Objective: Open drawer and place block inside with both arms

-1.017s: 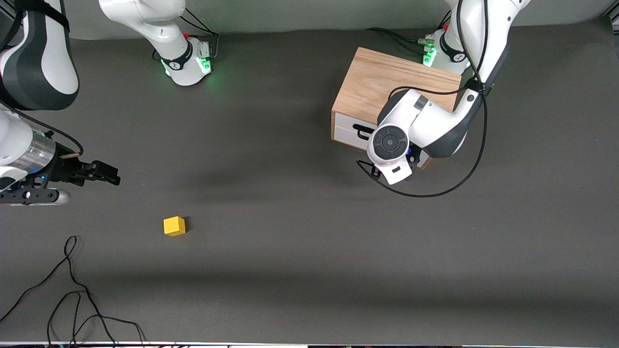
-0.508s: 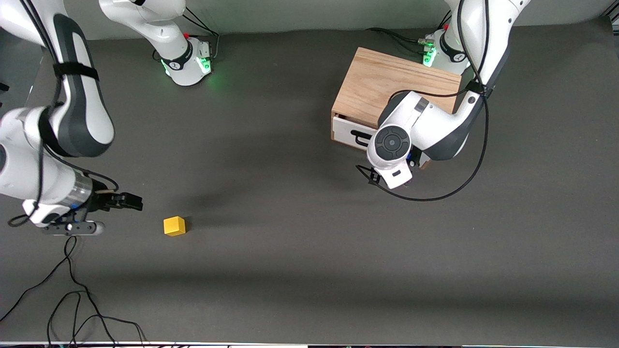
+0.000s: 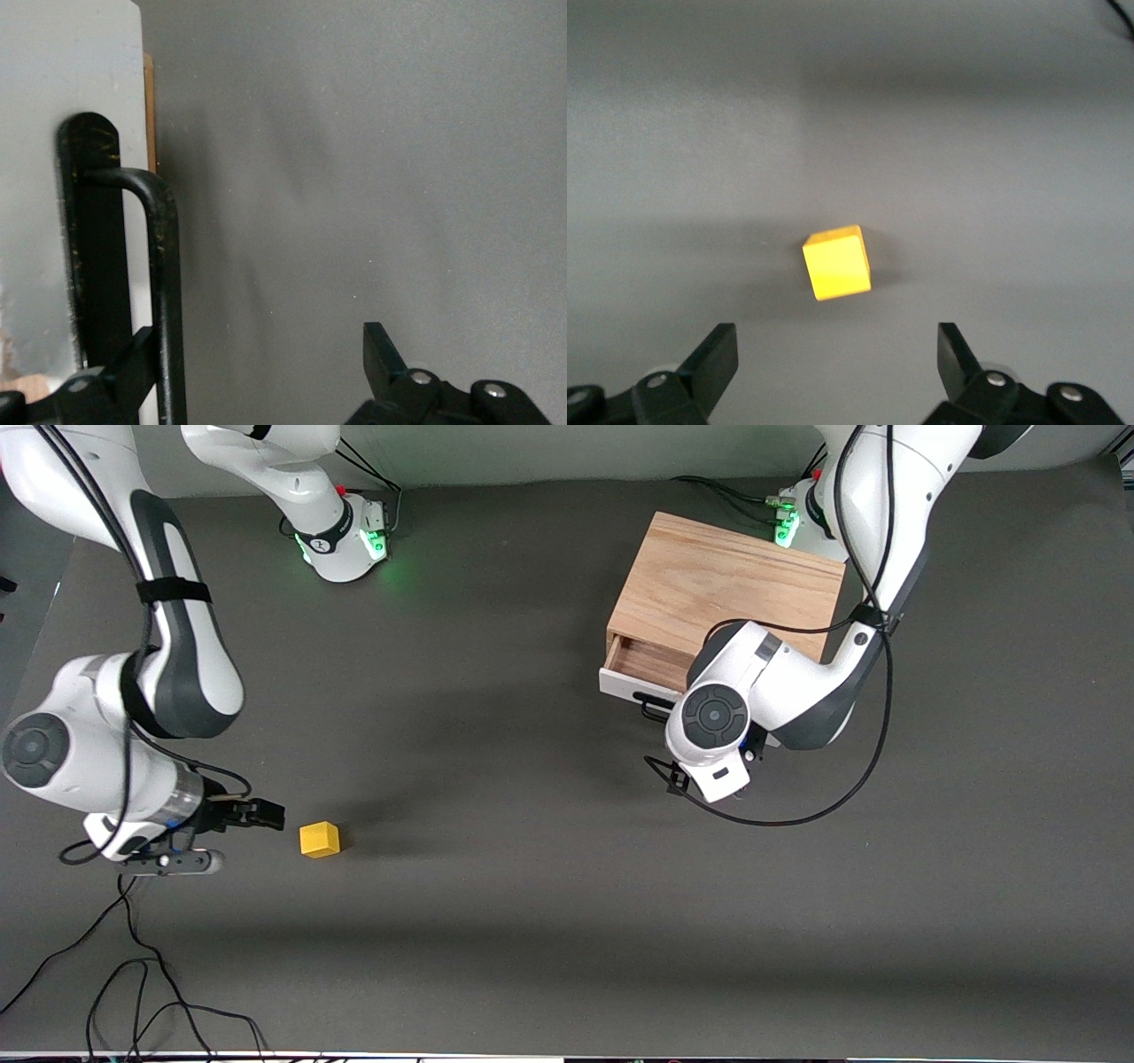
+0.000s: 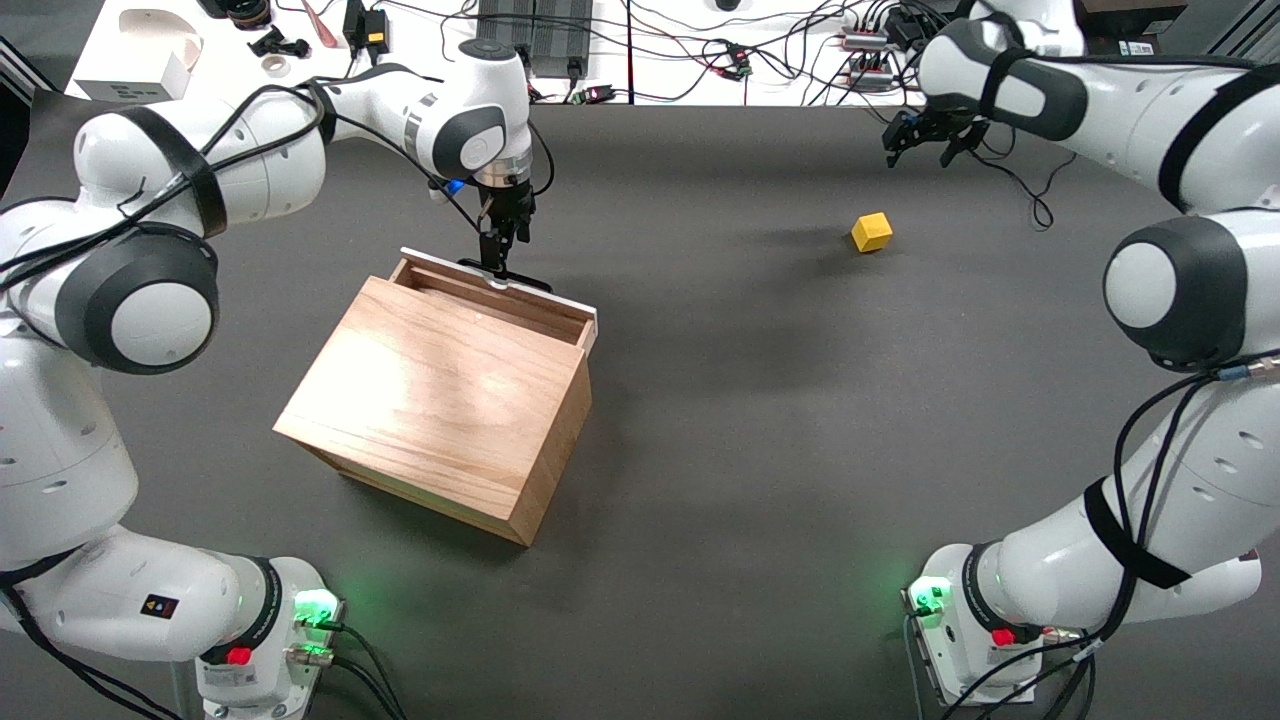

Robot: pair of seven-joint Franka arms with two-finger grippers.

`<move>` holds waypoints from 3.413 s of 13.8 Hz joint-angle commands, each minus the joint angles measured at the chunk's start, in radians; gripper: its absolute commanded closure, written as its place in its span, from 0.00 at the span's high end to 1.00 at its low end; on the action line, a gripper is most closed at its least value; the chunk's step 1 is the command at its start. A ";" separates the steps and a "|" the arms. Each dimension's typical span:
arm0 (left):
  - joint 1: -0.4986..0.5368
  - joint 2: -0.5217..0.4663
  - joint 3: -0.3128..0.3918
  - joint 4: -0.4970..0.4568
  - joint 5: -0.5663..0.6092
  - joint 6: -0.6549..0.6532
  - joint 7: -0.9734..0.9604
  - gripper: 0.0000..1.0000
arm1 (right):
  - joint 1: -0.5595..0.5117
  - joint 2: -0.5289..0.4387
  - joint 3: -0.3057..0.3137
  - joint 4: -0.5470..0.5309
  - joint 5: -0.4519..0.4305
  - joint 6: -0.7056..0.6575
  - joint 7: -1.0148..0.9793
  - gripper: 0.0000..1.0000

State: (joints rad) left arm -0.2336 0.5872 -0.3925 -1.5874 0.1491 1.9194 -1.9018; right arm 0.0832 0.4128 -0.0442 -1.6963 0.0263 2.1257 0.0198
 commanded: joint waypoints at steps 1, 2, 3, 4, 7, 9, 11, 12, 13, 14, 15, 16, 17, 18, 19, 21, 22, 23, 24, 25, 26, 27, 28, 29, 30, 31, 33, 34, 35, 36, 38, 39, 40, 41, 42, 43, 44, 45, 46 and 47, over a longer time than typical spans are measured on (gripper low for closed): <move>-0.010 0.091 0.010 0.142 0.073 0.039 -0.006 1.00 | 0.023 0.070 -0.009 0.013 0.012 0.075 -0.021 1.00; -0.012 0.103 0.010 0.159 0.088 0.040 -0.006 1.00 | 0.029 0.087 -0.009 0.012 0.004 0.077 -0.023 1.00; -0.015 0.109 0.010 0.170 0.098 0.047 -0.006 1.00 | 0.045 0.102 -0.009 0.001 0.001 0.088 -0.023 1.00; -0.013 0.109 0.010 0.171 0.098 0.068 -0.008 1.00 | 0.049 0.113 -0.011 -0.025 0.000 0.124 -0.024 1.00; -0.013 0.109 0.010 0.185 0.099 0.104 -0.009 1.00 | 0.046 0.122 -0.016 -0.091 0.000 0.209 -0.050 1.00; -0.010 0.109 0.010 0.208 0.099 0.113 -0.013 1.00 | 0.038 0.141 -0.017 -0.092 0.000 0.238 -0.084 1.00; -0.010 0.109 0.012 0.219 0.099 0.119 -0.016 1.00 | 0.039 0.150 -0.019 -0.108 0.000 0.261 -0.089 1.00; -0.010 0.109 0.012 0.222 0.099 0.122 -0.016 1.00 | 0.039 0.167 -0.019 -0.109 0.000 0.281 -0.089 1.00; -0.010 0.109 0.014 0.221 0.101 0.131 -0.016 1.00 | 0.041 0.185 -0.019 -0.111 0.000 0.308 -0.089 1.00; -0.010 0.109 0.014 0.222 0.102 0.135 -0.016 1.00 | 0.043 0.202 -0.019 -0.112 0.000 0.332 -0.089 1.00; -0.009 0.109 0.014 0.225 0.102 0.135 -0.014 1.00 | 0.046 0.210 -0.019 -0.126 0.000 0.352 -0.089 1.00; -0.009 0.106 0.014 0.233 0.102 0.135 -0.013 1.00 | 0.049 0.210 -0.019 -0.135 0.000 0.367 -0.089 1.00; -0.009 0.103 0.014 0.251 0.104 0.124 -0.011 1.00 | 0.049 0.211 -0.019 -0.137 0.000 0.370 -0.089 1.00; -0.007 0.094 0.014 0.276 0.127 0.110 -0.008 1.00 | 0.049 0.213 -0.019 -0.137 0.000 0.370 -0.089 1.00; -0.004 0.077 0.012 0.294 0.166 0.098 0.001 1.00 | 0.049 0.212 -0.017 -0.137 0.000 0.370 -0.089 1.00; 0.003 0.040 0.012 0.329 0.208 0.034 0.097 1.00 | 0.049 0.212 -0.019 -0.137 0.000 0.370 -0.089 1.00; 0.017 0.013 0.009 0.336 0.201 -0.012 0.166 1.00 | 0.049 0.212 -0.019 -0.137 0.000 0.370 -0.089 0.99; 0.046 -0.015 -0.002 0.336 0.187 -0.063 0.226 1.00 | 0.049 0.212 -0.019 -0.137 0.000 0.370 -0.090 0.95; 0.068 -0.054 0.001 0.334 0.164 -0.098 0.290 1.00 | 0.047 0.212 -0.019 -0.137 0.000 0.369 -0.090 0.88; 0.085 -0.097 0.006 0.331 0.132 -0.135 0.373 1.00 | 0.049 0.210 -0.019 -0.137 0.000 0.367 -0.095 0.78; 0.112 -0.131 0.006 0.330 0.095 -0.193 0.456 1.00 | 0.047 0.210 -0.019 -0.135 0.000 0.366 -0.118 0.67; 0.153 -0.167 0.006 0.326 0.051 -0.260 0.556 1.00 | 0.044 0.210 -0.019 -0.134 0.000 0.362 -0.123 0.55; 0.198 -0.199 0.006 0.325 0.008 -0.316 0.663 1.00 | 0.041 0.210 -0.019 -0.132 0.000 0.361 -0.124 0.44; 0.236 -0.234 0.007 0.308 -0.018 -0.357 0.750 1.00 | 0.041 0.205 -0.019 -0.129 0.000 0.358 -0.121 0.35; 0.275 -0.274 0.006 0.272 -0.028 -0.374 0.821 1.00 | 0.041 0.198 -0.019 -0.126 0.001 0.350 -0.120 0.30; 0.304 -0.318 0.006 0.232 -0.031 -0.382 0.896 1.00 | 0.043 0.187 -0.019 -0.109 0.001 0.323 -0.116 0.29; 0.374 -0.401 0.009 0.156 -0.081 -0.405 1.066 1.00 | 0.044 0.167 -0.017 -0.028 0.015 0.182 -0.104 0.29; 0.419 -0.436 0.009 0.123 -0.109 -0.405 1.155 1.00 | 0.044 0.162 -0.016 0.034 0.017 0.096 -0.089 0.29; 0.456 -0.461 0.010 0.103 -0.132 -0.404 1.228 1.00 | 0.047 0.162 -0.013 0.102 0.017 0.003 -0.062 0.29; 0.479 -0.475 0.010 0.096 -0.134 -0.425 1.318 1.00 | 0.050 0.162 -0.008 0.178 0.024 -0.088 -0.028 0.29; 0.511 -0.484 0.014 0.092 -0.134 -0.459 1.496 1.00 | 0.090 0.162 -0.008 0.327 0.081 -0.267 0.055 0.29; 0.511 -0.497 0.014 0.069 -0.132 -0.456 1.536 1.00 | 0.114 0.162 -0.008 0.390 0.099 -0.341 0.112 0.29; 0.513 -0.518 0.015 0.043 -0.129 -0.448 1.591 1.00 | 0.142 0.162 -0.008 0.456 0.104 -0.411 0.194 0.29; 0.523 -0.539 0.018 0.015 -0.125 -0.436 1.666 1.00 | 0.177 0.162 -0.008 0.515 0.104 -0.473 0.281 0.29; 0.530 -0.549 0.021 0.009 -0.122 -0.430 1.722 1.00 | 0.228 0.162 -0.006 0.579 0.103 -0.525 0.380 0.29; 0.546 -0.552 0.021 0.012 -0.118 -0.427 1.786 1.00 | 0.278 0.164 -0.003 0.625 0.104 -0.547 0.484 0.29; 0.572 -0.552 0.021 0.009 -0.120 -0.431 1.844 1.00 | 0.326 0.164 0.018 0.647 0.109 -0.552 0.594 0.29; 0.589 -0.552 0.021 0.007 -0.129 -0.431 1.862 1.00 | 0.363 0.164 0.048 0.680 0.109 -0.549 0.717 0.29; 0.591 -0.555 0.021 -0.005 -0.129 -0.421 1.862 1.00 | 0.403 0.175 0.085 0.713 0.106 -0.540 0.829 0.29; 0.591 -0.563 0.021 -0.016 -0.129 -0.404 1.862 1.00 | 0.450 0.185 0.104 0.727 0.101 -0.508 0.929 0.29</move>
State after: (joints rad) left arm 0.3457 0.0726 -0.3692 -1.5411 0.0330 1.4704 -0.0724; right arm 0.4740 0.5542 0.0354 -1.0494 0.1203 1.6092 0.7834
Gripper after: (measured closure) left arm 0.000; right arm 0.454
